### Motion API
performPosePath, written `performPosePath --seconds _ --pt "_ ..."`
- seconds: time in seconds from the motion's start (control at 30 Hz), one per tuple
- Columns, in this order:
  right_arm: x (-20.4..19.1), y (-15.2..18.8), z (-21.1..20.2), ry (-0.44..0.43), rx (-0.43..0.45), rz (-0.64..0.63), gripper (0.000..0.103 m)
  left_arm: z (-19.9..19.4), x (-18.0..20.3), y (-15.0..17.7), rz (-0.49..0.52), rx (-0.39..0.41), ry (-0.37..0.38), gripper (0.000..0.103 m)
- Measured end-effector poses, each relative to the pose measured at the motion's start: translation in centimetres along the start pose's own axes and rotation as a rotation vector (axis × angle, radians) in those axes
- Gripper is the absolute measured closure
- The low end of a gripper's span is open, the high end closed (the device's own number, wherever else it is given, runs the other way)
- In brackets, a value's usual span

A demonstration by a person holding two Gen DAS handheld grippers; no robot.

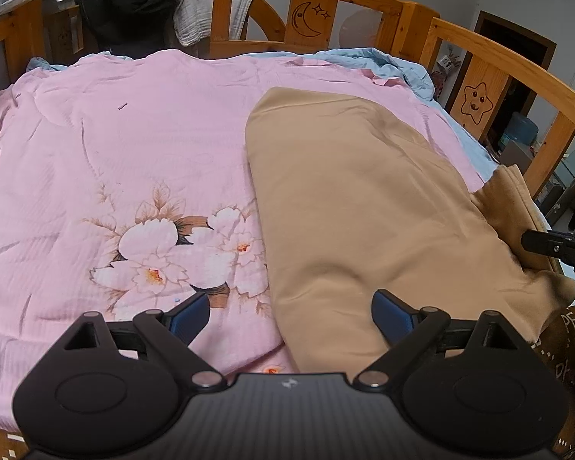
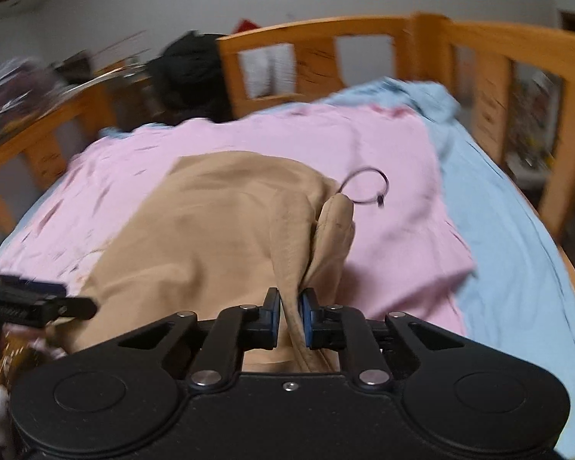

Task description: Fold large clothes

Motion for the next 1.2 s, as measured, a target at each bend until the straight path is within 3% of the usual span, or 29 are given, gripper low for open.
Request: performPosePath --seconds 0.3,0.4,0.53,0.67,0.8,0.93,1.03,1.2 --pt "-1.3 -0.2 0.0 -0.047 0.007 -0.062 0.090 0.0 0.0 0.0 0.000 0.002 -0.003 0.008" --pt "0.2 -0.3 0.2 -0.051 0.007 0.043 0.073 0.1 0.1 0.0 0.006 0.002 -0.005 0.008" --pt "3.7 0.3 1.3 -0.111 -0.031 0.277 0.037 0.2 0.0 -0.1 0.011 -0.004 0.010 0.008" --pt "6.7 1.4 3.6 -0.167 -0.102 0.418 0.034 0.5 -0.3 -0.8 -0.002 -0.034 0.080 0.008" --pt "7.4 1.5 4.4 -0.312 -0.086 0.555 0.036 1.0 -0.8 -2.5 -0.027 -0.036 0.160 0.008" --pt "6.6 1.5 4.9 -0.305 -0.111 0.470 0.036 2.7 -1.3 -4.8 -0.074 -0.041 0.207 0.008" --pt "6.9 2.3 6.1 -0.325 -0.142 0.501 0.036 5.0 -2.3 -5.8 -0.124 -0.074 0.222 0.008" --pt "5.3 1.1 4.9 -0.418 -0.056 0.403 0.036 6.8 -2.7 -6.3 -0.176 -0.104 0.290 0.008"
Point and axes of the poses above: each gripper's, at about its wrist camera, not at the fingertips, and z roughly the way its jaws point, x to its right, y to its underside, the point moved 8 cm from there along z, roughly the way its jaws point, and after that the axes turned 5 degrees about -z, right-handed, at the moved point
